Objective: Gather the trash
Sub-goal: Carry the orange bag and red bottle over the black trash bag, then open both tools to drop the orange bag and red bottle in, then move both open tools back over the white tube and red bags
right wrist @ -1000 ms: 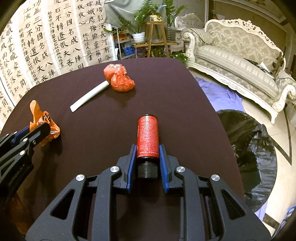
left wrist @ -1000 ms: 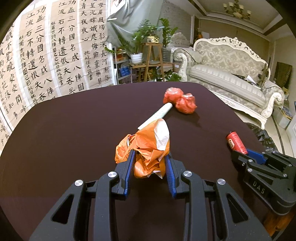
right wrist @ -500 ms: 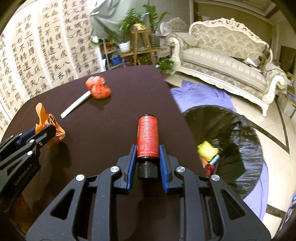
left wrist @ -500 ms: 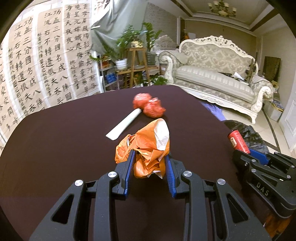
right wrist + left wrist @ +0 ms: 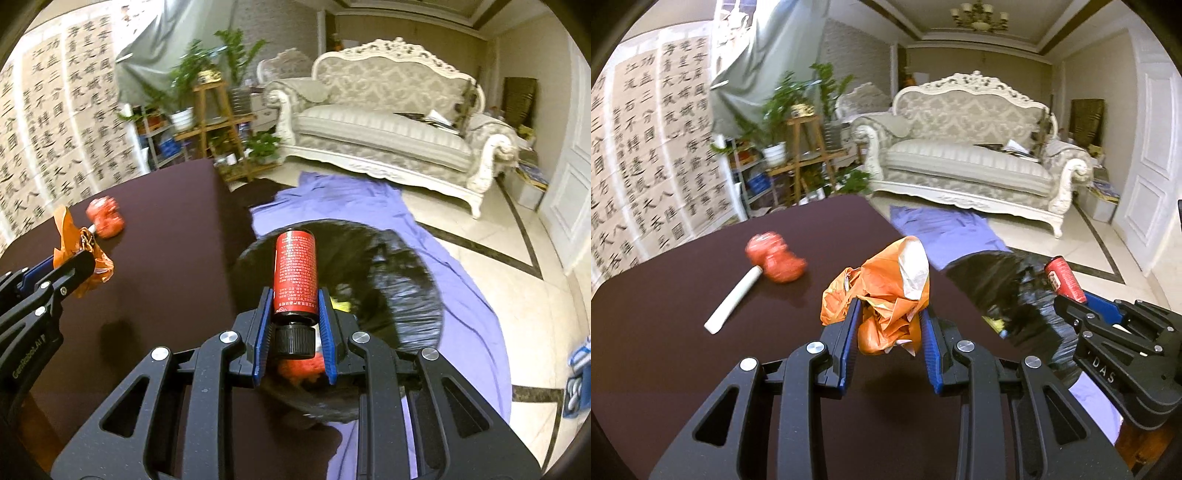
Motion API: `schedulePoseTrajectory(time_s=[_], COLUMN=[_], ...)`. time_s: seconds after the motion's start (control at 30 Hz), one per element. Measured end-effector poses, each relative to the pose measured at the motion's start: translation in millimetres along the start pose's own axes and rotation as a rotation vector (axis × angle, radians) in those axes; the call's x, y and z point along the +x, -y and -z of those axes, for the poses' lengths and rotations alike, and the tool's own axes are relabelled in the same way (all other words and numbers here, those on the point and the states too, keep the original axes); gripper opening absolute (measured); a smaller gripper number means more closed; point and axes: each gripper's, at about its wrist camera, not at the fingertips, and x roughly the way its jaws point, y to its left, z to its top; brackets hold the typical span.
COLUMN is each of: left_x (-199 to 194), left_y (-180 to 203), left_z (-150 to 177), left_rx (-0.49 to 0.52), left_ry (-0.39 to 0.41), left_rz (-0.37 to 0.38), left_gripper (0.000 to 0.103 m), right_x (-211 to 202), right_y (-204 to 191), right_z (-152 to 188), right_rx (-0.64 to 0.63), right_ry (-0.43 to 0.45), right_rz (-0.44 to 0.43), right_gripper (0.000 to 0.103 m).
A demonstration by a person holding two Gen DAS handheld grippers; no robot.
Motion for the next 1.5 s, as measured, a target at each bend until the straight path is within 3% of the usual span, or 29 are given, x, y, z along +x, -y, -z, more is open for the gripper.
schedulePoseTrajectory(time_s=[0.3, 0.8, 0.93, 1.13, 1.27, 1.5], left_x=[27.7, 64.7, 71.9, 72.9, 71.0, 63.8], left_y=[37.8, 67.8, 68.6, 67.7, 64.0, 45.9], left_z=[-14.2, -28.6, -28.3, -26.8, -27.4, -21.0], left_rx=[0.047, 0.093, 0.089, 0.077, 0.062, 0.045], left_ry=[-0.005, -0.029, -0.045, -0.051, -0.047, -0.058], left_rz=[0.04, 0.054, 0.05, 0.04, 0.032, -0.018], left_gripper=[0.032, 0.033, 0.048, 0.066, 0.073, 0.074], right_x=[11.6, 38.2, 41.6, 43.3, 43.3, 41.8], right_y=[34.6, 61.1, 61.2, 65.6, 66.7, 57.5], right_z=[-4.3, -11.7, -9.5, -7.9, -7.3, -4.5], right_rx=[0.049, 0.092, 0.096, 0.107, 0.107, 0.096], right_ry=[0.01, 0.005, 0.01, 0.002, -0.003, -0.006], right_rz=[0.043, 0.059, 0.075, 0.081, 0.085, 0.064], right_gripper=[0.023, 0.024, 0.038, 0.04, 0.04, 0.042])
